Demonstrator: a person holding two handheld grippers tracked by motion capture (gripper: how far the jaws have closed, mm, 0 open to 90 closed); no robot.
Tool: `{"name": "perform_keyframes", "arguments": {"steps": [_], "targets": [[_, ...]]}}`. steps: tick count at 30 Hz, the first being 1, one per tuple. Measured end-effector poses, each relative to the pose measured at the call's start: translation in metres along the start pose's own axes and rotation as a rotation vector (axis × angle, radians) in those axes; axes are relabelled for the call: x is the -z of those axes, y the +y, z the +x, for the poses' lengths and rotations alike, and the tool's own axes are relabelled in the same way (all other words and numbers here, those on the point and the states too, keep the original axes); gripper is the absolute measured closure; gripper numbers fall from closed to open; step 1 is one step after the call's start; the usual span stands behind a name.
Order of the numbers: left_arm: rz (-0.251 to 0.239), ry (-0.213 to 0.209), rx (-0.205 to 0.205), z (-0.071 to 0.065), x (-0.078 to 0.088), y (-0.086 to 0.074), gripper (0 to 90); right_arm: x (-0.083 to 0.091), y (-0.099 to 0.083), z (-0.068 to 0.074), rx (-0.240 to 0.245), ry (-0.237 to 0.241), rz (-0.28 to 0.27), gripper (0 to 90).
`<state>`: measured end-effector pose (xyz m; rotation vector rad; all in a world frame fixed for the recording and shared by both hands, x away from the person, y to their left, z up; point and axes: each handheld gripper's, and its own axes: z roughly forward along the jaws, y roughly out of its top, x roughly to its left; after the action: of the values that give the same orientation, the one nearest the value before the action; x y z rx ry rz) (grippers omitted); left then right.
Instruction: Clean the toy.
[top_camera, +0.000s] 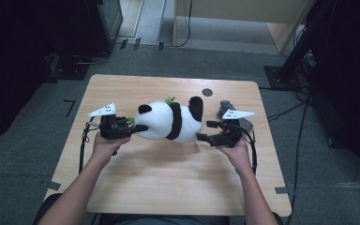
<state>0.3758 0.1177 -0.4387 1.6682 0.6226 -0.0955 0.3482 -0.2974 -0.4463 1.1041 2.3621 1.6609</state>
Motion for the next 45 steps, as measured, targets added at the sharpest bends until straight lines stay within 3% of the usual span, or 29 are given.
{"name": "perform_keyframes", "arguments": {"steps": [2, 4, 7, 9, 12, 14, 18, 22, 24, 26, 28, 33, 38, 41, 45], "targets": [[-0.014, -0.010, 0.038, 0.001, -0.002, 0.000, 56.1, -0.008, -0.002, 0.002, 0.017, 0.017, 0.016, 14.2], [-0.016, -0.035, 0.084, 0.002, -0.006, -0.002, 56.0, -0.018, -0.004, 0.008, 0.049, -0.003, 0.033, 14.1], [-0.021, -0.060, 0.164, 0.003, -0.014, -0.008, 55.8, -0.027, -0.004, 0.014, 0.093, -0.016, 0.010, 12.2], [-0.028, -0.066, 0.236, 0.007, -0.019, -0.013, 55.3, -0.031, -0.003, 0.016, 0.101, -0.071, 0.014, 11.9], [-0.020, -0.058, 0.280, 0.012, -0.023, -0.020, 54.1, -0.034, -0.004, 0.017, 0.113, -0.115, 0.020, 16.1], [-0.006, -0.035, 0.268, 0.012, -0.025, -0.020, 51.8, -0.034, -0.004, 0.019, 0.128, -0.144, 0.037, 24.1], [0.013, 0.012, 0.192, 0.006, -0.026, -0.017, 41.9, -0.028, 0.001, 0.023, 0.134, -0.170, 0.045, 35.9], [0.013, 0.034, 0.148, 0.004, -0.027, -0.014, 27.0, -0.022, 0.006, 0.022, 0.076, -0.172, 0.051, 37.8], [0.018, 0.092, 0.079, 0.001, -0.025, -0.013, 23.1, -0.020, 0.009, 0.023, 0.067, -0.183, 0.055, 38.2], [0.035, 0.173, -0.027, -0.003, -0.022, -0.012, 21.8, -0.016, 0.011, 0.023, 0.053, -0.204, 0.062, 40.5], [0.046, 0.221, -0.073, -0.006, -0.020, -0.011, 22.0, -0.013, 0.012, 0.022, 0.039, -0.224, 0.064, 42.9], [0.069, 0.204, -0.056, -0.005, -0.021, -0.013, 22.3, -0.010, 0.012, 0.019, -0.008, -0.219, 0.076, 45.2], [0.115, 0.202, -0.125, -0.012, -0.025, -0.018, 22.1, 0.003, 0.015, 0.016, -0.076, -0.217, 0.032, 45.1], [0.134, 0.201, -0.125, -0.015, -0.034, -0.023, 20.4, 0.009, 0.016, 0.017, -0.102, -0.194, 0.033, 44.8], [0.143, 0.175, -0.140, -0.018, -0.044, -0.029, 20.6, 0.004, 0.018, 0.026, -0.093, -0.186, 0.050, 43.8]]}}
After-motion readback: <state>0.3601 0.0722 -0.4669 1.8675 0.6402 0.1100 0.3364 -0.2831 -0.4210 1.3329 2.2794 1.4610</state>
